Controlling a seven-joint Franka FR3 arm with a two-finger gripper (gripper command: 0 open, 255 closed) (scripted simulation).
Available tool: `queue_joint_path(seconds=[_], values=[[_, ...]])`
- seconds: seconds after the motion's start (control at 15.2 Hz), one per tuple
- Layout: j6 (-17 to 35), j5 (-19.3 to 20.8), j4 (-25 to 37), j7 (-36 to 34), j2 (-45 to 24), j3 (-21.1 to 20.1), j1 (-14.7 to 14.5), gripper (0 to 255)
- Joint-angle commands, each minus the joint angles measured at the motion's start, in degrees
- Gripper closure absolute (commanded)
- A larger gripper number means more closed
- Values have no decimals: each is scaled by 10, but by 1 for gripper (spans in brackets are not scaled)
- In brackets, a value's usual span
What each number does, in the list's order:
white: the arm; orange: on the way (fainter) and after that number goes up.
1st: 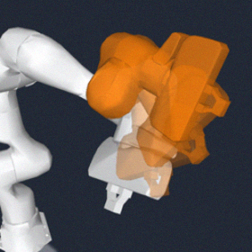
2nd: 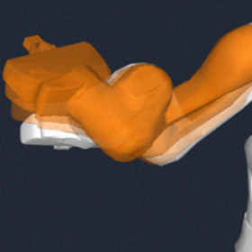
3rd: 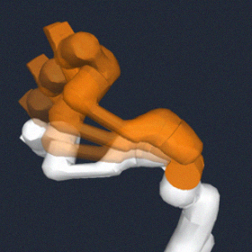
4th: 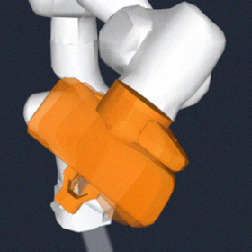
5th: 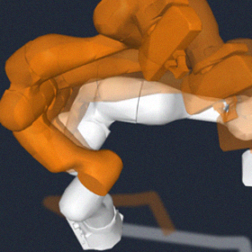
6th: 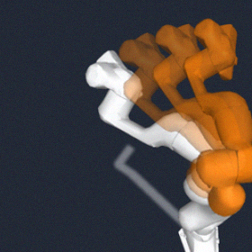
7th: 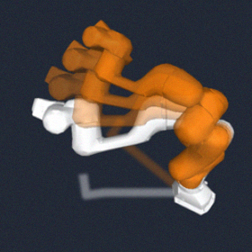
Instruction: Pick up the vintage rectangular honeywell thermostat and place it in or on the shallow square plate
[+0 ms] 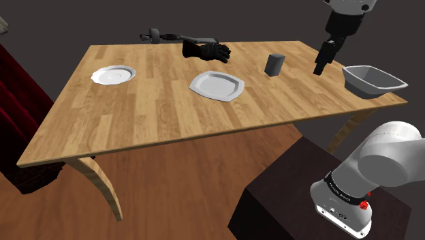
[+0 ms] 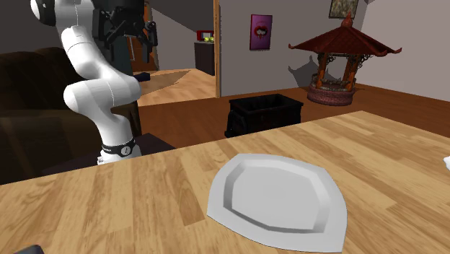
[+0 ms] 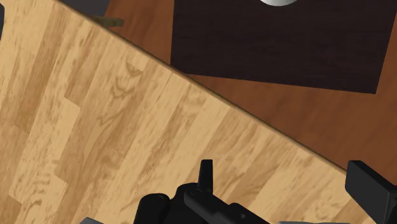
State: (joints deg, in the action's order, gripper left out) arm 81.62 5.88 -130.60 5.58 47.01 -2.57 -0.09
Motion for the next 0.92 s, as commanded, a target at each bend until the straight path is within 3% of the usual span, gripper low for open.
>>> queue_joint_path(seconds=[0.0, 0.86], values=[[0, 0, 0, 0, 0, 0, 0, 0], [210, 45, 29, 68, -176, 101, 34, 0]])
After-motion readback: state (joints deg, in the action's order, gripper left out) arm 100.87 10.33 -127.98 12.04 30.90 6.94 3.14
